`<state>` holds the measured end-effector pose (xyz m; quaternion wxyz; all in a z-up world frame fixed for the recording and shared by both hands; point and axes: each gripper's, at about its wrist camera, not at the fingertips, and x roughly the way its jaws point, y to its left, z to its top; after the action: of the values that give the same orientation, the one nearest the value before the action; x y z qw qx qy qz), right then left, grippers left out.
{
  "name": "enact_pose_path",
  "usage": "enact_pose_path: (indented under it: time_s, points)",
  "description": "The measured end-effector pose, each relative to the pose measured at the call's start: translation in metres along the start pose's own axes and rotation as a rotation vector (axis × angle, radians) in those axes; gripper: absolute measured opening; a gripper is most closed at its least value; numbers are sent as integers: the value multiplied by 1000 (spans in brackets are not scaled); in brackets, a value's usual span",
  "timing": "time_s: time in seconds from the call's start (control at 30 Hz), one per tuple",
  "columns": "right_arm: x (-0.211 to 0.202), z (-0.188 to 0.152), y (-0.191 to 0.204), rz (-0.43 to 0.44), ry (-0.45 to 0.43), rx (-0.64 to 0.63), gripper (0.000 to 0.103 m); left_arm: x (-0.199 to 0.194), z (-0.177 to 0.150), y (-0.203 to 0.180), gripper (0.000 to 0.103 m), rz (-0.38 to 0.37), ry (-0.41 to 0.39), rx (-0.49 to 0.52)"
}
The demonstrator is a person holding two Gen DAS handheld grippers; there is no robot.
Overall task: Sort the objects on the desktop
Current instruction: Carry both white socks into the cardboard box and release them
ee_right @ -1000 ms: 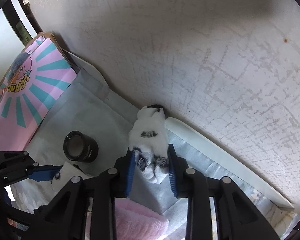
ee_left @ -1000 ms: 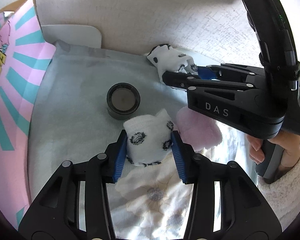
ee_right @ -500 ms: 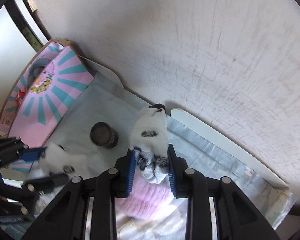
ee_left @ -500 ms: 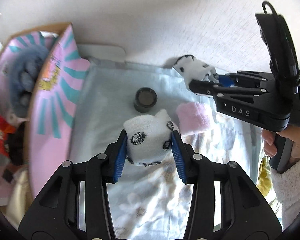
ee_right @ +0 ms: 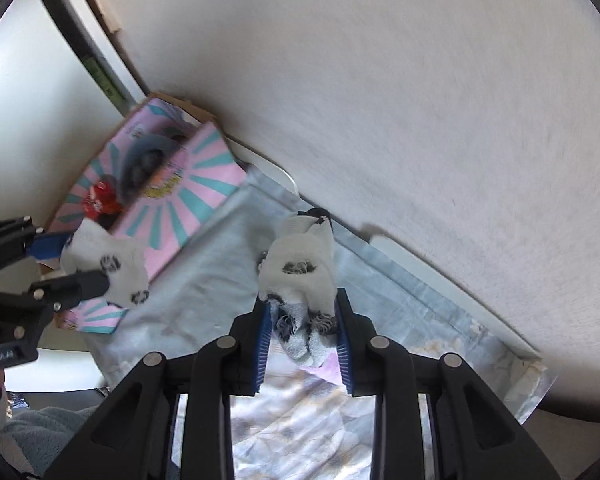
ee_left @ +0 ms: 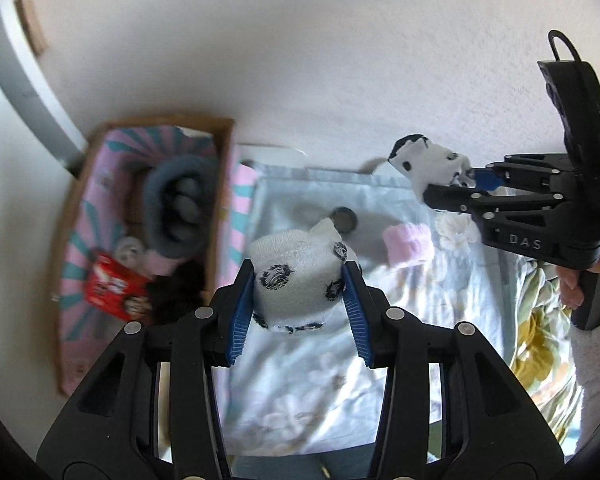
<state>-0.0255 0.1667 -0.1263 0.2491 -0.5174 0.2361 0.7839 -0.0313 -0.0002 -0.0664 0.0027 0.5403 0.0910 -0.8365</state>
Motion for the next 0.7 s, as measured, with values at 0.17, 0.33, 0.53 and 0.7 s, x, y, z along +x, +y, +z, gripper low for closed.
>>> enact_pose_path:
  time_s: [0.17, 0.33, 0.53, 0.7]
  points:
    - [-12, 18, 31, 12, -25, -30, 27, -18, -5, 29, 39, 37, -21, -13]
    - [-12, 38, 70, 27, -32, -77, 27, -35, -15, 61, 39, 84, -22, -28]
    - [3, 60, 124, 63, -15, -152, 27, -38, -34, 110, 39, 124, 1, -87]
    - [23, 76, 161, 97, 13, -191, 27, -34, -52, 142, 39, 148, 28, -133]
